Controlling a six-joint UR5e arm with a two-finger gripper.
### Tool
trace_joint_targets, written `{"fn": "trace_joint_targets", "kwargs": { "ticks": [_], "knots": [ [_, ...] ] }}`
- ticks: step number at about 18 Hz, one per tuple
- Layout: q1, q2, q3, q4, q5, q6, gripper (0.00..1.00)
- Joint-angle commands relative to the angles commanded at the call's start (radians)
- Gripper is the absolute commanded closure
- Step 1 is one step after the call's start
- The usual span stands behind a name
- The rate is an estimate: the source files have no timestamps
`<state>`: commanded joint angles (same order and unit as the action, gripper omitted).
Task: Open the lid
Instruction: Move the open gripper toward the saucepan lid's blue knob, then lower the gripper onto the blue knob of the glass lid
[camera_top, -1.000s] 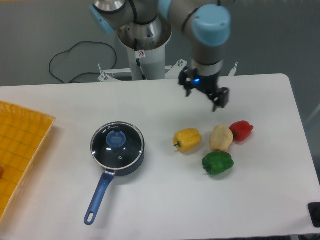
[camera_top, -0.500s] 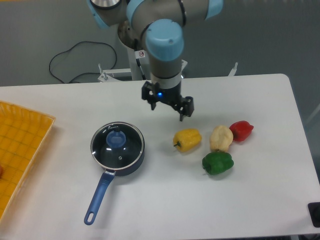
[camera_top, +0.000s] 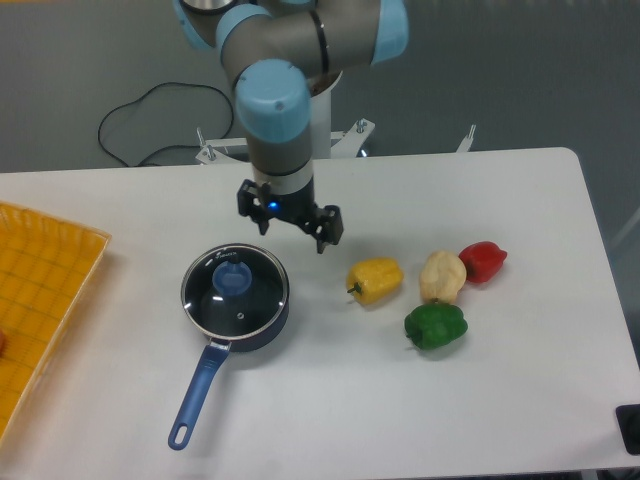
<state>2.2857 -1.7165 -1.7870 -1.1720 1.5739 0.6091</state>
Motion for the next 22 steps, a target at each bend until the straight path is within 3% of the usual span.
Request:
{"fn": "trace_joint_targets", "kwargs": {
  "ticks": [6,22],
  "knots": [
    [-0.038,0.005,-0.003,0.031,-0.002,-0.066,0.00],
    [-0.097,-0.046,0.018,0.031,0.000,-0.140,0.00]
  ]
}}
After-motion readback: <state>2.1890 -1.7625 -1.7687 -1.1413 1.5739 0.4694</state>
